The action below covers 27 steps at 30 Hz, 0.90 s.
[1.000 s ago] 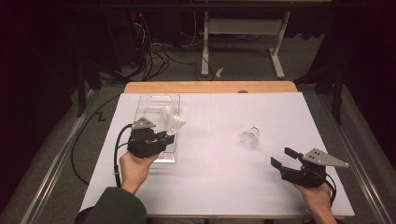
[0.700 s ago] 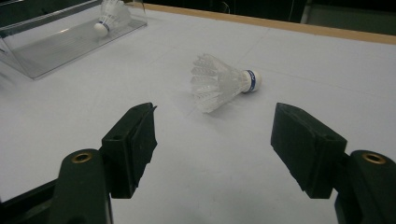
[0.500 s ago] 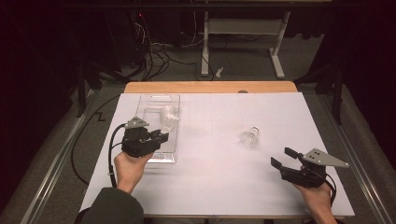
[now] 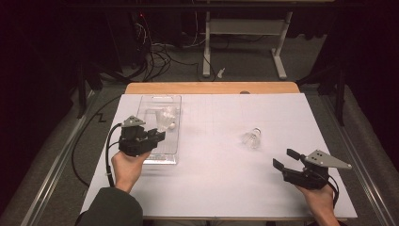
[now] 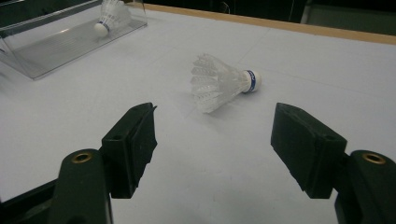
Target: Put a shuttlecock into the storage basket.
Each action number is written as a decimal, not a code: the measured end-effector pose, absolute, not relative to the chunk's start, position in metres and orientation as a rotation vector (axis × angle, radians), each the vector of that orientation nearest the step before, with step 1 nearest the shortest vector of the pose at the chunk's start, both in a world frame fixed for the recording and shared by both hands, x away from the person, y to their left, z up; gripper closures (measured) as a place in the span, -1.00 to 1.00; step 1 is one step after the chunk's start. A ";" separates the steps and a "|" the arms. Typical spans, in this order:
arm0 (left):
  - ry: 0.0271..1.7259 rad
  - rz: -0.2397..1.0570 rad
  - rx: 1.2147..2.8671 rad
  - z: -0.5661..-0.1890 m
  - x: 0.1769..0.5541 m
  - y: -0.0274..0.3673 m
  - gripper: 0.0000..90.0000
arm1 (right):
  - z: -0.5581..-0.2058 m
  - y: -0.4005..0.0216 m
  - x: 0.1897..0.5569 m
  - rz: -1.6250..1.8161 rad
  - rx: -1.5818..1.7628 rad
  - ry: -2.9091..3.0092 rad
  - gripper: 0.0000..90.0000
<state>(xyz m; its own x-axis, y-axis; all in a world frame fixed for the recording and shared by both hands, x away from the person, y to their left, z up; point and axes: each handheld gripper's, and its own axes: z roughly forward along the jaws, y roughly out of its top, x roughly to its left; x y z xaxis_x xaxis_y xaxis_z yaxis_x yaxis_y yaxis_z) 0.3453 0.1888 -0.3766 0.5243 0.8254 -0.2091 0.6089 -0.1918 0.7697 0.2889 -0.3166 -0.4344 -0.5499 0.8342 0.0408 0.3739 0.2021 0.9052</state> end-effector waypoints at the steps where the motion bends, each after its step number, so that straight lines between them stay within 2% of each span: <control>1: 1.181 0.317 1.902 -0.377 0.346 0.189 0.45 | -0.434 -0.317 0.289 1.317 1.121 2.019 -0.31; 27: 1.282 0.359 1.933 -0.388 0.380 0.190 0.44 | -0.435 -0.316 0.289 1.316 1.123 2.023 -0.31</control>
<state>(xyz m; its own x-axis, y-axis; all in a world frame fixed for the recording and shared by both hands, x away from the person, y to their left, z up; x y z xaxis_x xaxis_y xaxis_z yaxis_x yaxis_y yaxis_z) 0.3797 0.1898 -0.3877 0.4528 0.8743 -0.1751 0.6559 -0.1936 0.7296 0.2891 -0.3164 -0.4345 -0.5514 0.8331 0.0430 0.3769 0.2028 0.9038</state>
